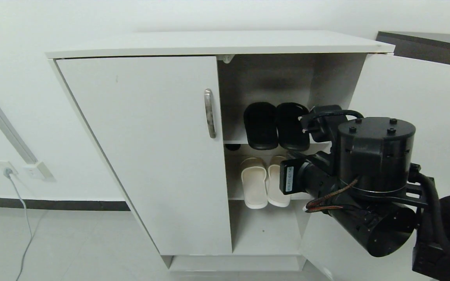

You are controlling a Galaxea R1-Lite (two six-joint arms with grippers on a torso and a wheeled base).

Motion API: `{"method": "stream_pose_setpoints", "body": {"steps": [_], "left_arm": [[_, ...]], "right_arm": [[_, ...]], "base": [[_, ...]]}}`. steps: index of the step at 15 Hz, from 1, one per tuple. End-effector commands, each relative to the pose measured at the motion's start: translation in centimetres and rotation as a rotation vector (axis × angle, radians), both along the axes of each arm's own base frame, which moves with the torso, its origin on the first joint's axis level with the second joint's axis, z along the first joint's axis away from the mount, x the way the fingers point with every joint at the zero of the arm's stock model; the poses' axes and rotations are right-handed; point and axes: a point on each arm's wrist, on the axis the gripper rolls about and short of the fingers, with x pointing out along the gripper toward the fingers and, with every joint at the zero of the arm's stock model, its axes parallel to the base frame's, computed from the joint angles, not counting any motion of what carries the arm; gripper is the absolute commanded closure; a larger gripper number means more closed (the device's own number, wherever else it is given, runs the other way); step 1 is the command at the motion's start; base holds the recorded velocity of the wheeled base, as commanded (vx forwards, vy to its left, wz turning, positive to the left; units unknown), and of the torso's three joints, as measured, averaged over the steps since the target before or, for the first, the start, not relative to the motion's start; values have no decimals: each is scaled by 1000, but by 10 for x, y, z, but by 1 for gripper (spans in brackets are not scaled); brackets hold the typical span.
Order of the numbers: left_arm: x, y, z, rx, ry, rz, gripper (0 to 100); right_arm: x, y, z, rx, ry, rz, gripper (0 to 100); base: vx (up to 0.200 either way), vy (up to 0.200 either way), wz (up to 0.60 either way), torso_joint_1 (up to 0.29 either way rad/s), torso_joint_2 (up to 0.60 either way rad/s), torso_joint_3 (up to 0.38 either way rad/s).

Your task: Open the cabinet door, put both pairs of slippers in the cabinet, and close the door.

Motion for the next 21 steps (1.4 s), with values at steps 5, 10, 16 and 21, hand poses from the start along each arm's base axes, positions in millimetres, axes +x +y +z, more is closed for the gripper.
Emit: {"method": "stream_pose_setpoints", "body": {"steps": [5, 10, 16, 21], "left_arm": [[0, 0, 0, -2, 1, 0, 100], [0, 0, 0, 0, 1, 0, 100], [0, 0, 0, -2, 1, 0, 100], [0, 0, 0, -2, 1, 0, 100]], "right_arm": [[4, -1, -13, -43, 25, -10, 100], [11, -1, -22, -66, 43, -26, 100], [17, -1, -28, -80, 56, -42, 100], [18, -1, -30, -85, 60, -43, 100]], "base": [[-200, 0, 0, 2, 1, 2], [-200, 0, 0, 2, 4, 2], [-67, 0, 0, 2, 1, 1], [0, 0, 0, 0, 0, 0]]}}
